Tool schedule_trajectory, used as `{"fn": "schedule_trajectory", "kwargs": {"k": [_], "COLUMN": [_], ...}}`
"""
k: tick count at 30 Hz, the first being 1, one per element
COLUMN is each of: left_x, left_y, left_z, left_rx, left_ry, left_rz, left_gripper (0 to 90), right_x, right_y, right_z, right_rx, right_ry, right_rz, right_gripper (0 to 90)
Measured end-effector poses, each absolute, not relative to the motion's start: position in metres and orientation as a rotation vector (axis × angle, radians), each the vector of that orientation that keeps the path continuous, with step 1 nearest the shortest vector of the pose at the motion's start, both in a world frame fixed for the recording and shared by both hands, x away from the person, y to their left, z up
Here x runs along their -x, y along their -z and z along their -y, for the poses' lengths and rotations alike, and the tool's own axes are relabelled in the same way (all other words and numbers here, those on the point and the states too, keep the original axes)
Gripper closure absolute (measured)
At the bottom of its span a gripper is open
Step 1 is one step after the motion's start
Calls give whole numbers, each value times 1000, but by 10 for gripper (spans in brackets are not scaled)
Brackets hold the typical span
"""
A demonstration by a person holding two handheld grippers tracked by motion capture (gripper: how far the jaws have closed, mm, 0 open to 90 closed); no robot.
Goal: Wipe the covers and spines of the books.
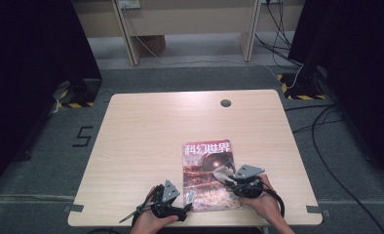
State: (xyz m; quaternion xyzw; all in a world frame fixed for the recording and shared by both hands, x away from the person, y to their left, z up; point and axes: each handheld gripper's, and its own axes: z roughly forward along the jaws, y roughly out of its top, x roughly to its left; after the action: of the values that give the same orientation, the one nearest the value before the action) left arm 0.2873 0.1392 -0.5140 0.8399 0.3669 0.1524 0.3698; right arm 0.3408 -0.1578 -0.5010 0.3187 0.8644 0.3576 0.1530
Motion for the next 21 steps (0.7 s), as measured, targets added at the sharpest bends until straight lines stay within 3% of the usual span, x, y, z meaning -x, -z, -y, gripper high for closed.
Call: {"fn": "schedule_trajectory", "kwargs": {"k": [21], "left_x": [-287], "left_y": [514], "left_z": [-139], "left_rx": [-2156], "left_ry": [-391], "left_rz": [-938], "left_gripper": [133], "right_x": [-346], "right_y": [483], "right_z": [185], "right_rx": [-1040], "right_ry": [-1065], "right_rz": [-2351], "right_gripper": [761]}}
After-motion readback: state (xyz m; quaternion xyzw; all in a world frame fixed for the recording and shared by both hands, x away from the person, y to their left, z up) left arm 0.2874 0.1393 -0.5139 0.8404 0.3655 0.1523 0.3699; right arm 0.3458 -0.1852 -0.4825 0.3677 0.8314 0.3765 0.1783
